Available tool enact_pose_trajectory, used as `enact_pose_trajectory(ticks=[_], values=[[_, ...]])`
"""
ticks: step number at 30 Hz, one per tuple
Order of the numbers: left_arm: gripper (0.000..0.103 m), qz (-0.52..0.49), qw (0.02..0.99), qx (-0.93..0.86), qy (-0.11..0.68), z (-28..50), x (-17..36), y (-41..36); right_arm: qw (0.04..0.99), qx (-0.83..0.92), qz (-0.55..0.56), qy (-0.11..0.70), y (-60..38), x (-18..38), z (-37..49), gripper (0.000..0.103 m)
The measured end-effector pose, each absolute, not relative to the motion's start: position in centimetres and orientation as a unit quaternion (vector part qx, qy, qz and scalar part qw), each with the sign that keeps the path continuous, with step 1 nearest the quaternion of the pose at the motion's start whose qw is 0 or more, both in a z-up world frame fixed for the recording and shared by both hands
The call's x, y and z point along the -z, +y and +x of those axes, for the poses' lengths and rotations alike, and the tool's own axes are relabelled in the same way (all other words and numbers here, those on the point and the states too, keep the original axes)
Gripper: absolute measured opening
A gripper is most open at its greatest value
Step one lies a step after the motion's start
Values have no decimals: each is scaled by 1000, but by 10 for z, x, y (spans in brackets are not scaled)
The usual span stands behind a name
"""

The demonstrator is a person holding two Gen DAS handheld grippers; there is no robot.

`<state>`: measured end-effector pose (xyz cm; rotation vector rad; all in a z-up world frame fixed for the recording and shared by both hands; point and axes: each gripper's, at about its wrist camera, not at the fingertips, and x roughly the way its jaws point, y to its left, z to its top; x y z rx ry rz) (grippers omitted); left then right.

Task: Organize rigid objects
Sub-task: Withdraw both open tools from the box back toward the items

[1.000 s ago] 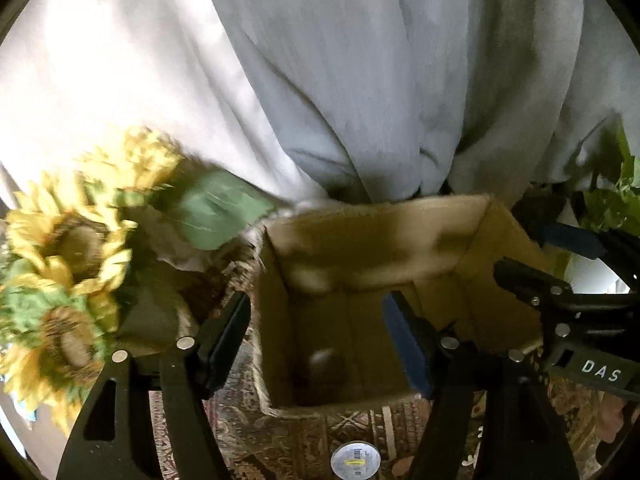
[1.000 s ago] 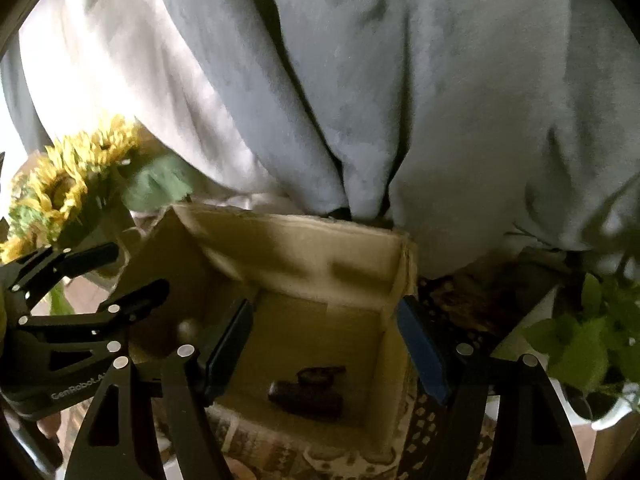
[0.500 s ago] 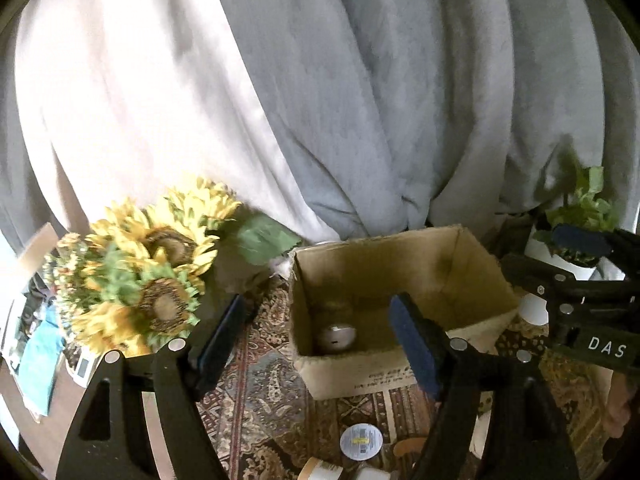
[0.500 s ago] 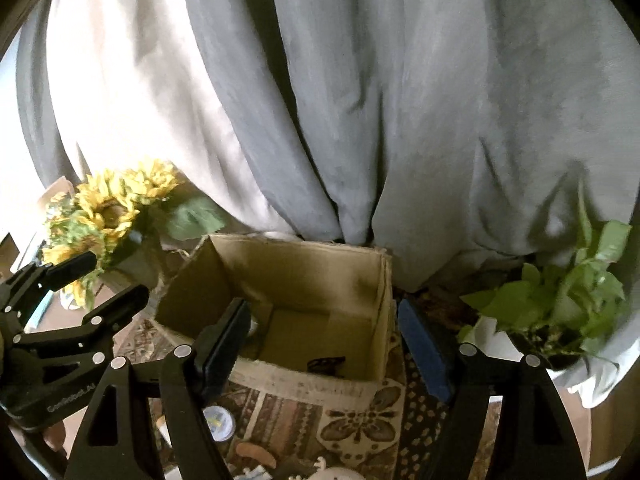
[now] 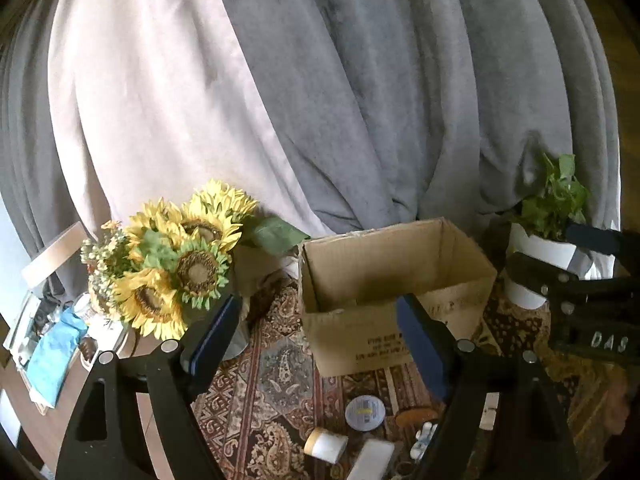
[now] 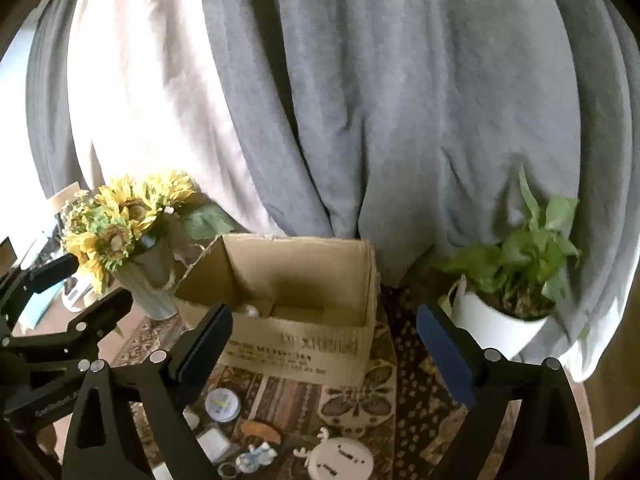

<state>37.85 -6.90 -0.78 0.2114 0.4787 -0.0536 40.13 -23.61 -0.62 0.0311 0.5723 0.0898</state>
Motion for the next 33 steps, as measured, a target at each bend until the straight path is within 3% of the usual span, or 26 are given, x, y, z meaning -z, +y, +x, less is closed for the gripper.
enact_pose_trajectory(ticks=[17, 33], values=[[81, 137, 960, 33, 242, 320, 52, -69, 962, -35, 4, 270, -232, 41, 341, 95], [81, 149, 940, 66, 300, 305, 96, -67, 953, -36, -17, 299, -222, 80, 318, 95]])
